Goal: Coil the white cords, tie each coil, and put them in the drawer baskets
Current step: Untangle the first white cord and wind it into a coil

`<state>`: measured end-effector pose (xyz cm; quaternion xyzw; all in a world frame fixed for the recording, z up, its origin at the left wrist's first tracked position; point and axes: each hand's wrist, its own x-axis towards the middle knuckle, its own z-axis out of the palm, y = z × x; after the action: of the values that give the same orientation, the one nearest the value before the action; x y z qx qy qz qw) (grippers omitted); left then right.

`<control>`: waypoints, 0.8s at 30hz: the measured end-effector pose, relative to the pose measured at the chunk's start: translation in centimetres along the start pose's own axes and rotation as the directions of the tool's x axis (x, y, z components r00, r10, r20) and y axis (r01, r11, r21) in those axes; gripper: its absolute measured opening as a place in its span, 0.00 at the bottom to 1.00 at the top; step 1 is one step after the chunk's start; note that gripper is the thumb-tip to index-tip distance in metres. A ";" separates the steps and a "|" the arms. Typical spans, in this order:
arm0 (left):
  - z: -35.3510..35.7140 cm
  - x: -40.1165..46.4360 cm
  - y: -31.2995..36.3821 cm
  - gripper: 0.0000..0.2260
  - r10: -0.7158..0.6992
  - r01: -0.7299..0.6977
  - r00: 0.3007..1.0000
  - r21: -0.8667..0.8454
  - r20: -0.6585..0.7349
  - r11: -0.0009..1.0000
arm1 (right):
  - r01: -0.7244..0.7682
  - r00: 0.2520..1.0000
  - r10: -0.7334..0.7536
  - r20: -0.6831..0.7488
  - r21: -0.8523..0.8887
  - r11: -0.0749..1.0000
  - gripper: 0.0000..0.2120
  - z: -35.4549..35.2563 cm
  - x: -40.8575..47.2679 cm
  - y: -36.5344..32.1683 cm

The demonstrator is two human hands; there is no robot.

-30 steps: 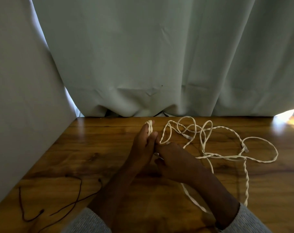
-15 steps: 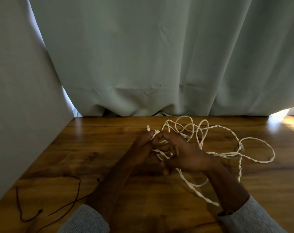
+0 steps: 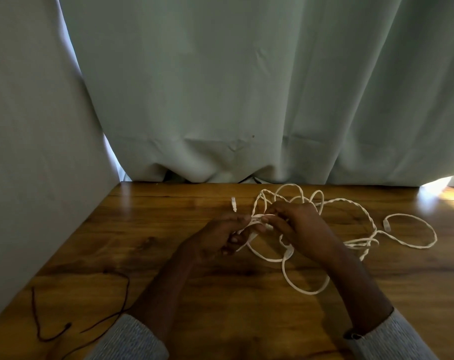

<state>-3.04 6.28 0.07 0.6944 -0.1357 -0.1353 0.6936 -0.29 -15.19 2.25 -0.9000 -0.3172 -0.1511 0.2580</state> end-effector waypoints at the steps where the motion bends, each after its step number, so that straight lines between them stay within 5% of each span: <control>1: -0.2 0.0 -0.1 0.18 0.011 -0.010 1.000 -0.049 0.015 0.999 | 0.015 1.000 -0.015 0.005 -0.025 1.000 0.20 0.1 0.1 -0.1; 4: -0.6 -0.2 0.0 0.15 0.048 -0.027 0.995 -0.228 0.086 0.973 | 0.083 0.996 -0.085 -0.026 -0.046 0.995 0.25 0.6 0.1 -0.5; 14: -2.3 -0.6 0.1 0.21 0.197 -0.019 0.950 -0.583 0.243 0.812 | 0.193 0.981 -0.189 -0.047 0.102 0.976 0.11 -0.2 -0.6 -0.8; 18: -2.0 -0.5 0.4 0.20 0.226 -0.066 0.960 -0.648 0.166 0.758 | 0.110 0.986 -0.127 -0.108 -0.150 0.983 0.19 1.0 -0.3 -1.2; 24: -1.6 -0.5 1.0 0.23 0.206 -0.161 0.978 -0.744 -0.032 0.649 | 0.090 0.996 -0.088 0.019 -0.221 0.971 0.19 2.4 -0.4 -1.8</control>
<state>-2.85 7.97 1.10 0.3308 -0.1576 -0.1270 0.9217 -1.53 -12.82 0.81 -0.9087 -0.3394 -0.1928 0.1476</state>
